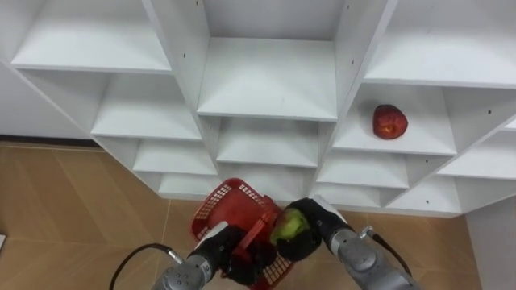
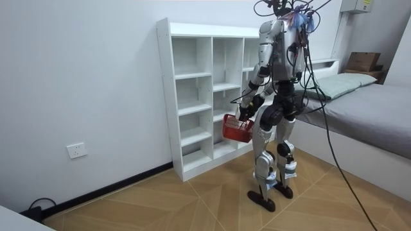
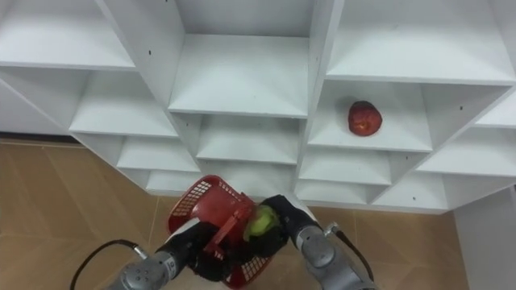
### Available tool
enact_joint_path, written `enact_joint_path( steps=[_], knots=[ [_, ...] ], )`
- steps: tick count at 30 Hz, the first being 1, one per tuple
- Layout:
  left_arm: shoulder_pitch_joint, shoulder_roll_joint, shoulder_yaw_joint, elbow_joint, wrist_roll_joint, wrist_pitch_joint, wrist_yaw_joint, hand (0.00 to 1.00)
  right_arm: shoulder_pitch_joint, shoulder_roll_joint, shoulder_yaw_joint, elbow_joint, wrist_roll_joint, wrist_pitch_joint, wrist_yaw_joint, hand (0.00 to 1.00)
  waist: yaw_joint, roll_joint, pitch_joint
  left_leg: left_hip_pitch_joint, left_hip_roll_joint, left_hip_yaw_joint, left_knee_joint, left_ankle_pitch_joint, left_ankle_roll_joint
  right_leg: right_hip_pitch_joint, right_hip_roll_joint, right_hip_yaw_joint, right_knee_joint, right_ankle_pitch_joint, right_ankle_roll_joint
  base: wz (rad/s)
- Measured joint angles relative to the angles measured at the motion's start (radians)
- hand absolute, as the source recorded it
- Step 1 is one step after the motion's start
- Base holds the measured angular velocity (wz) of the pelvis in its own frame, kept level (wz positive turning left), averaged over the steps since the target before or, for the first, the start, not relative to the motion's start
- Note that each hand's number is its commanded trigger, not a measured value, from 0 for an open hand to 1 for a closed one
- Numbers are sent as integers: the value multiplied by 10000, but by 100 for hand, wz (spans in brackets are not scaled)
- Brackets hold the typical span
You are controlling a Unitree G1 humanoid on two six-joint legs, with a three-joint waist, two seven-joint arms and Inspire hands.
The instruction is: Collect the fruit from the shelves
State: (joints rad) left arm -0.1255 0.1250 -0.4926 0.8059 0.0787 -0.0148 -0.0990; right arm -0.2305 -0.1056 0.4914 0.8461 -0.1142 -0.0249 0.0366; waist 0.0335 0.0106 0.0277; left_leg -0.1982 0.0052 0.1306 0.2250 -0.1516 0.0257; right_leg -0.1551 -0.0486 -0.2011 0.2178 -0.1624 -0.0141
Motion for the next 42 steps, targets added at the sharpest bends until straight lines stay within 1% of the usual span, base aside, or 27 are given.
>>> enact_joint_path(
  steps=[2, 3, 4, 5, 14, 26, 33, 42],
  knots=[
    [0, 1, -3, 1, 24, 0, -1, 100, 1, 6, 17, 27, 0, 0, 78, 100, -1, -1, 1, 0, 0, 1, 0, 0, 0, 0, -1, 0, -2, 0, 0, 0],
    [0, 1, -3, 1, 30, 0, -1, 100, 2, 8, 37, 45, -1, 0, 121, 94, -1, -2, 1, -1, -1, 1, -1, 0, 0, 0, -6, -3, -3, 0, 0, 0],
    [0, 1, -2, 1, 34, 0, -1, 100, 1, 11, 43, 51, -5, 1, 184, 56, 1, -2, 1, -3, -5, 1, -7, 0, 0, -5, -6, 0, -7, -1, 1, 0],
    [1, 2, -2, 1, 36, 0, -1, 100, 1, 10, 43, 52, -5, 1, 230, 0, 2, -2, 1, -6, -6, 2, -9, 0, 0, -8, -7, 1, -11, -1, 2, 0],
    [0, 1, -1, 0, 37, 0, -1, 100, 1, 25, 47, 64, -16, 8, 756, 0, -7, -18, -7, -32, -13, 6, -34, 0, 0, 10, 11, -22, -118, -3, 4, 0],
    [1, 7, 5, 18, 36, -2, -2, 100, 3, 75, 44, 376, -32, 24, 888, 0, 0, -28, -10, -36, -8, 38, -32, 0, 1, 18, 20, -88, -86, 0, 4, 0],
    [18, 16, -1, 94, 40, -2, -12, 100, -39, 262, 49, 660, -48, 23, 883, 0, 4, -32, -16, -29, 3, 35, -13, 1, 1, 15, 0, -86, -54, 0, 3, 0],
    [20, 17, 2, 96, 40, -2, -13, 100, -46, 276, 44, 728, -89, 23, 894, 0, 5, -30, -17, -16, 7, 31, -5, 1, 2, 12, 2, -94, 0, 0, 4, 0]
  ],
)
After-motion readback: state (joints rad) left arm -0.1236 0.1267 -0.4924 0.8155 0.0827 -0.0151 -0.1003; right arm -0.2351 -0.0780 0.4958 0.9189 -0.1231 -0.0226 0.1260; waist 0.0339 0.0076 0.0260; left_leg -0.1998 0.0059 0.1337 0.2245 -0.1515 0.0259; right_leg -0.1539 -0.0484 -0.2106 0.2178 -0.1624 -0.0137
